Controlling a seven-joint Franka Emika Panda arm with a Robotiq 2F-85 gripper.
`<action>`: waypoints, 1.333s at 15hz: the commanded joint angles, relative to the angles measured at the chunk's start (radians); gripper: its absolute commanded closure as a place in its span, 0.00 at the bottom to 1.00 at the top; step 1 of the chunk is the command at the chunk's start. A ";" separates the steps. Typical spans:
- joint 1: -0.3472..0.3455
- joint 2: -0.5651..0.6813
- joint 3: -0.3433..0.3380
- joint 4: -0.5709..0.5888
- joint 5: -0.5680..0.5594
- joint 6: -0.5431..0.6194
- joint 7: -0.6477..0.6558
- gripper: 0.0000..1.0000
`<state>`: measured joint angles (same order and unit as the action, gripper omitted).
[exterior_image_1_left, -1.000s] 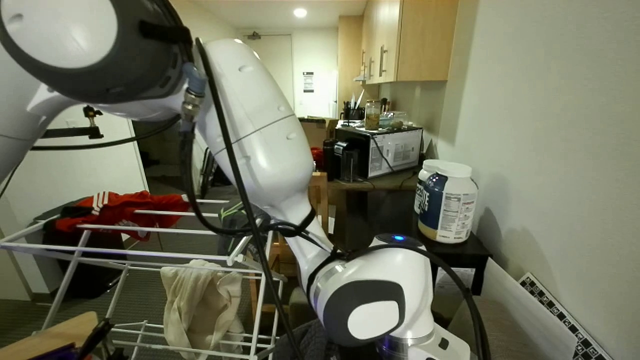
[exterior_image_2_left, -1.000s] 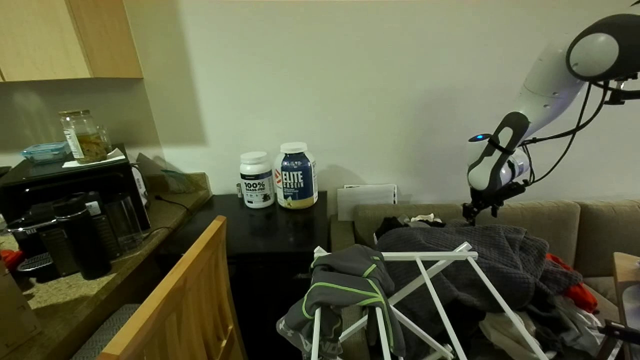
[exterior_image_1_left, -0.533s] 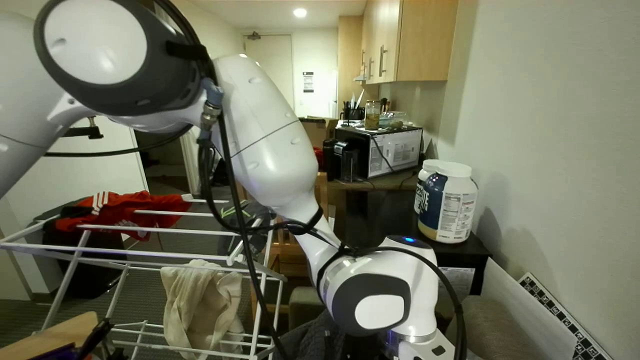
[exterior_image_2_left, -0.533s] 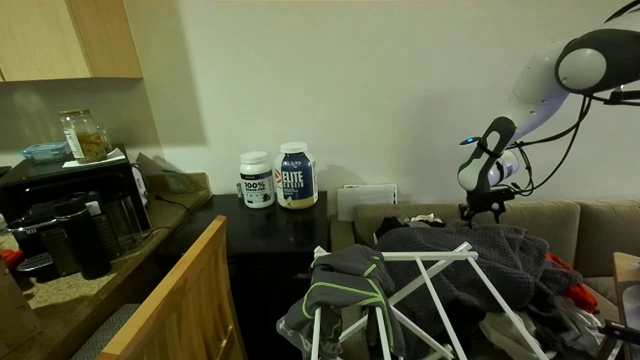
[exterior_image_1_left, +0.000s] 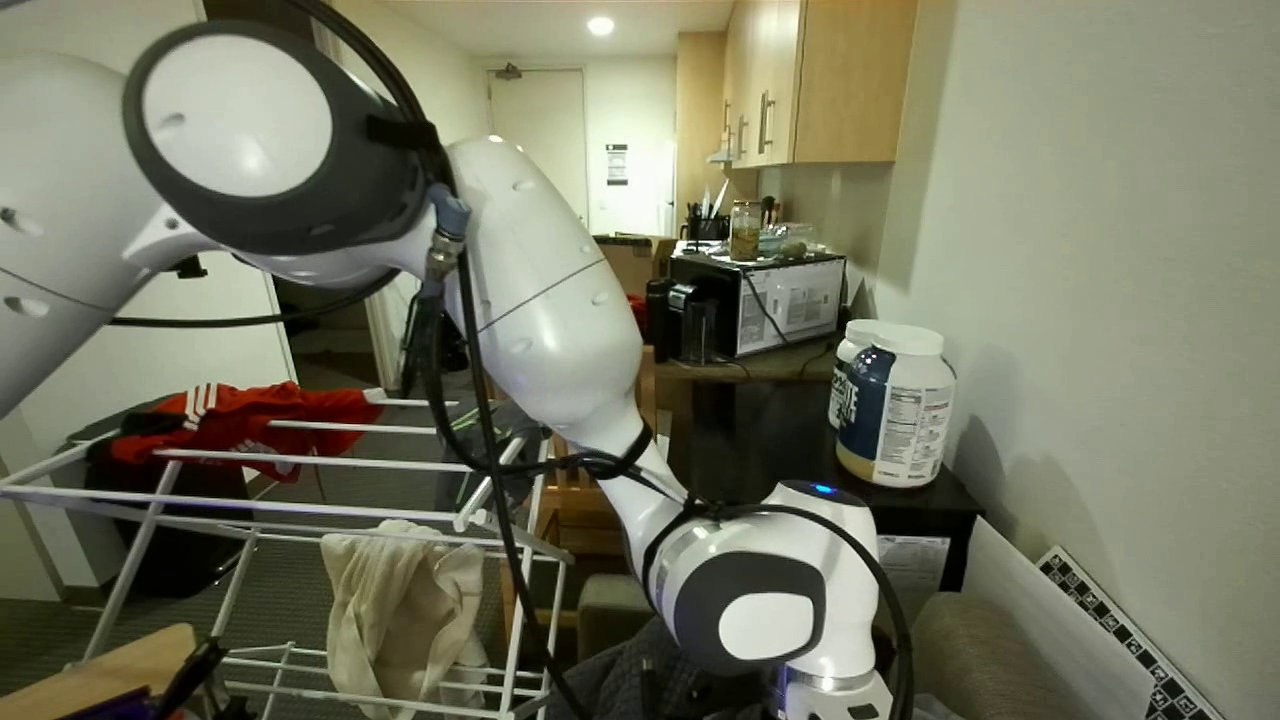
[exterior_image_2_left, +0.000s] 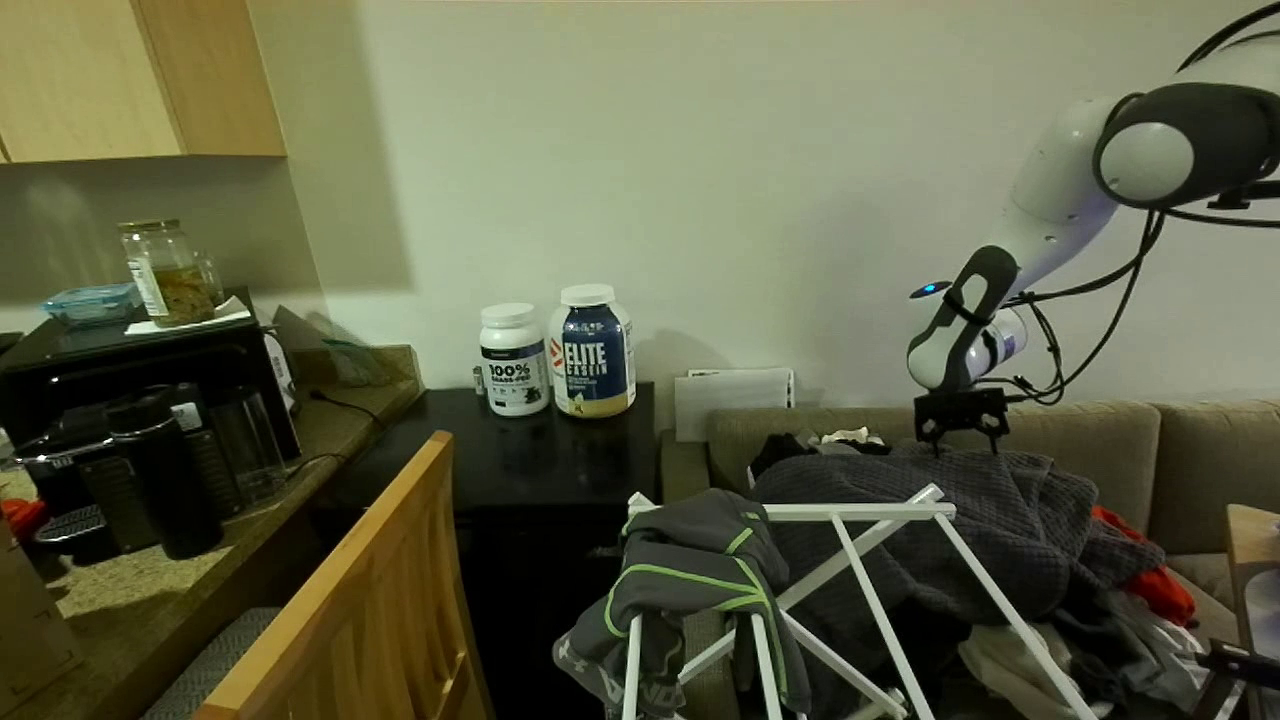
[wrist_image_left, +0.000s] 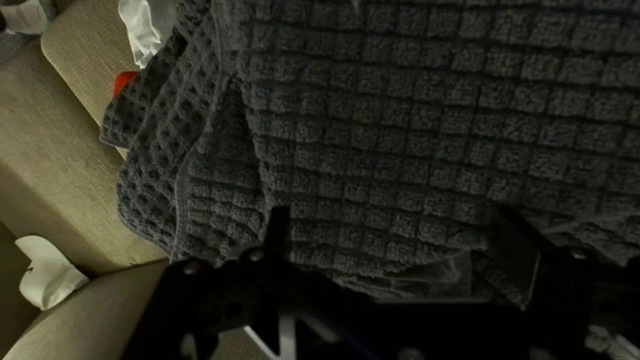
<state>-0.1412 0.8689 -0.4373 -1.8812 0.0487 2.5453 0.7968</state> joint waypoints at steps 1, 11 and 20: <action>0.016 0.054 -0.036 0.034 0.007 -0.029 0.095 0.00; 0.012 0.097 -0.042 0.074 -0.009 -0.083 0.180 0.10; 0.005 0.106 -0.037 0.095 -0.018 -0.058 0.167 0.78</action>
<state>-0.1405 0.9639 -0.4624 -1.7927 0.0461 2.4851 0.9486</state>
